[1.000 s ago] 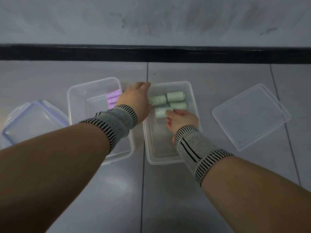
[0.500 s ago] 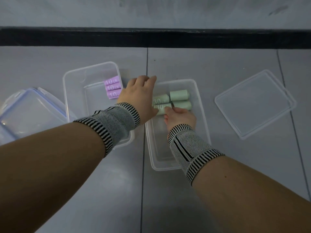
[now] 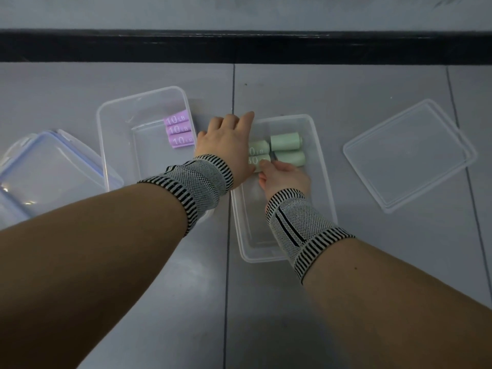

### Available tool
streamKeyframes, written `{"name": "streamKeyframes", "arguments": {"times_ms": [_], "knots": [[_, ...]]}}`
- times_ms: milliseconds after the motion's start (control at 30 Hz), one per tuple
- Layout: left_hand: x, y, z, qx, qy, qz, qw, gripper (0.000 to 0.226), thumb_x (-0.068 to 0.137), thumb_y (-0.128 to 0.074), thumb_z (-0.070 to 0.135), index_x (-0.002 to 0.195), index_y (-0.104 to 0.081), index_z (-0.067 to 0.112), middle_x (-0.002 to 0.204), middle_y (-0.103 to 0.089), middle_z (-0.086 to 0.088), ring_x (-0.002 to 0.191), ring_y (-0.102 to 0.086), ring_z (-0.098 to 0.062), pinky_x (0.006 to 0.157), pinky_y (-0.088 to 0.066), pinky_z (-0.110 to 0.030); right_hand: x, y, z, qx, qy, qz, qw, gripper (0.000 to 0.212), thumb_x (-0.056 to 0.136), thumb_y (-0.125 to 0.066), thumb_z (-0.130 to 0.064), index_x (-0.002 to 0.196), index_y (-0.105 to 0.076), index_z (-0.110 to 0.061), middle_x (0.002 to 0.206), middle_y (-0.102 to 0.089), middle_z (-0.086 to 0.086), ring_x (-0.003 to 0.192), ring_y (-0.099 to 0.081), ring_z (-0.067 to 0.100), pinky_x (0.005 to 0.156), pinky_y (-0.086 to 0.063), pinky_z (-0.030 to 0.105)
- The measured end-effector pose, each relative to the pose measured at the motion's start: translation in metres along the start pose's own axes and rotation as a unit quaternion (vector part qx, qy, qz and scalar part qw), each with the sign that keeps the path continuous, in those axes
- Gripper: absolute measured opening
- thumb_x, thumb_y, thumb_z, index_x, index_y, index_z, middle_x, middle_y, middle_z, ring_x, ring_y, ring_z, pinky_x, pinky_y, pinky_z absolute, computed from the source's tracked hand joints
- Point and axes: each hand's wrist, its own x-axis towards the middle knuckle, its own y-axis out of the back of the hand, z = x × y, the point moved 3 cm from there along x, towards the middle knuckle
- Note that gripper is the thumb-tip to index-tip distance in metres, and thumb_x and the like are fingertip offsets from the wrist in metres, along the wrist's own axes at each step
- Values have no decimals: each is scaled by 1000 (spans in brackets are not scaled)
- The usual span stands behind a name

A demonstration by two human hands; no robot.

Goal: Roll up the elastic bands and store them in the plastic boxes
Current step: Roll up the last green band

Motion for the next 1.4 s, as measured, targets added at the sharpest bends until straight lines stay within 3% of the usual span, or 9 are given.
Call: {"name": "streamKeyframes", "arguments": {"times_ms": [100,267,433,533,667,867,1167,1233,1400], "knots": [[0,0,0,3,3,-1,1000,97,73,-72,46,147,-13,25,141,-36,-4,130,-33,-29,103,-35,-46,1,1,0,-16,17,-11,1000,12,76,-76,-26,82,-66,-21,86,-73,6,84,-69,21,84,-56,40],[0,0,0,5,2,-4,1000,98,74,-72,44,147,-10,25,141,-35,-5,130,-33,-29,103,-34,-46,-2,-3,-1,-67,74,-17,995,34,82,-70,-29,111,-67,-12,96,-72,5,89,-69,21,86,-56,41],[1,-2,0,6,0,-2,1000,98,75,-71,43,148,-7,25,141,-35,-6,129,-33,-29,103,-35,-46,0,-2,-6,-99,91,-47,990,33,85,-68,-26,113,-66,-11,99,-72,5,92,-68,21,89,-54,40],[1,-3,0,8,2,-2,1000,99,76,-71,44,148,-6,25,142,-34,-6,130,-33,-30,104,-35,-47,2,-1,-9,-122,105,-37,986,28,84,-68,-28,107,-69,-11,92,-73,6,86,-68,22,85,-56,39],[1,-2,0,9,6,-5,1000,100,76,-71,43,149,-5,25,142,-34,-6,130,-33,-30,104,-35,-47,-1,2,-6,-153,114,-1,982,26,85,-66,-34,101,-71,-13,85,-72,2,80,-68,17,74,-53,25],[2,-2,1,21,8,-6,1000,103,74,-71,46,149,-4,24,142,-34,-7,130,-33,-31,103,-36,-48,-3,4,0,-96,99,-32,990,32,78,-70,-36,101,-70,-14,89,-73,3,87,-69,24,83,-56,43],[1,0,4,46,14,-18,999,109,67,-77,49,147,-7,24,138,-36,-9,127,-36,-32,99,-38,-48,-6,12,-1,-66,85,-53,993,12,85,-68,-20,95,-67,-12,68,-68,1,70,-70,21,77,-58,43],[1,1,4,37,16,-17,999,104,70,-76,44,147,-8,24,138,-36,-10,127,-36,-32,98,-38,-47,-6,12,-4,-47,70,-69,994,5,85,-68,-16,83,-64,-16,68,-68,4,66,-69,20,75,-59,44],[2,1,5,36,20,-22,999,104,71,-76,42,147,-7,25,138,-36,-10,127,-36,-33,98,-38,-47,-4,11,-6,-68,79,-73,992,17,86,-67,-15,73,-59,-23,66,-68,6,70,-71,24,75,-59,47]]}}
